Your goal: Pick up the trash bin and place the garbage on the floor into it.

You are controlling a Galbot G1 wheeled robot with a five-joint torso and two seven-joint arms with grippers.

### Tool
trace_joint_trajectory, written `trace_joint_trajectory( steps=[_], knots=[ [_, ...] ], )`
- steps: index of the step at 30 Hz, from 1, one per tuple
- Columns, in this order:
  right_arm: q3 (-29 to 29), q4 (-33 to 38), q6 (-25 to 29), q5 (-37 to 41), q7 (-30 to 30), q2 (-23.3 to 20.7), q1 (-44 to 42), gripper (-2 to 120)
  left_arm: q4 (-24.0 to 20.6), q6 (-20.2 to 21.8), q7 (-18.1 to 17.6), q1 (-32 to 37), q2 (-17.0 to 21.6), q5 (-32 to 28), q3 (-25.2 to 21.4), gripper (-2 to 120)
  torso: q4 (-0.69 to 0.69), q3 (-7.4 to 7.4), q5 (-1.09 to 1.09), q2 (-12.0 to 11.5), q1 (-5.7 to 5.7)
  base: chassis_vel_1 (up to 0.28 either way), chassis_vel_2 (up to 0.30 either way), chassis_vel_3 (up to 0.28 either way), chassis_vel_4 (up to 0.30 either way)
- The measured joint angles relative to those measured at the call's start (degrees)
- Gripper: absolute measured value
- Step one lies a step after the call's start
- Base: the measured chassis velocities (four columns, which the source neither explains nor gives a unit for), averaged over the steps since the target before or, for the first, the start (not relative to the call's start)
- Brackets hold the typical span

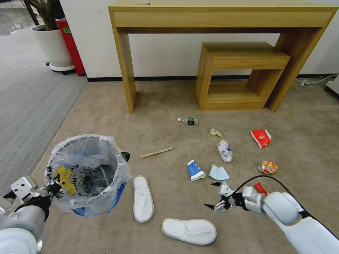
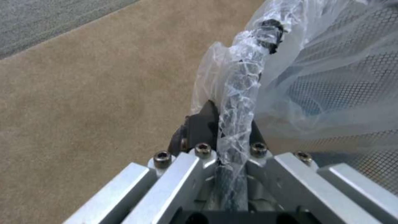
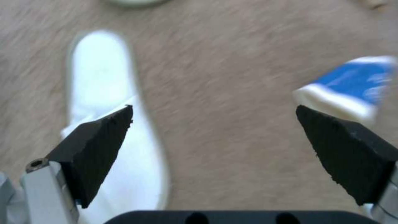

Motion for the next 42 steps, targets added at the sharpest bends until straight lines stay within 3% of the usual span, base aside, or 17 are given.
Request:
trace_joint_trajectory(
  steps=[9,21,34,42],
  knots=[
    [-9.2,-2.9,-3.8,4.3,1.4,-0.2,1.6,100,0.0,0.0,0.0,0.4,-1.1,2.6,1.4,1,-0.01,0.0,0.01,0.0,0.0,0.0,0.0,0.0,0.0],
    [-14.0,-8.8,0.4,-1.8,-4.2,2.7,5.0,100,0.7,0.0,0.2,0.1,-2.2,4.1,2.2,1,0.0,0.0,0.0,0.0,0.0,0.0,0.0,0.0,0.0],
    [-17.8,-17.4,1.9,-4.9,-4.3,8.2,8.6,100,1.9,0.0,0.3,-0.3,-1.9,4.1,1.2,1,0.0,0.0,0.01,0.0,0.0,0.0,0.0,0.0,0.0],
    [-17.8,-18.6,2.8,-7.9,-4.2,8.4,9.2,70,2.7,0.0,0.4,-0.9,-2.1,4.2,1.6,1,0.0,-0.01,0.0,0.0,0.0,0.0,0.0,0.0,0.0]
  ],
)
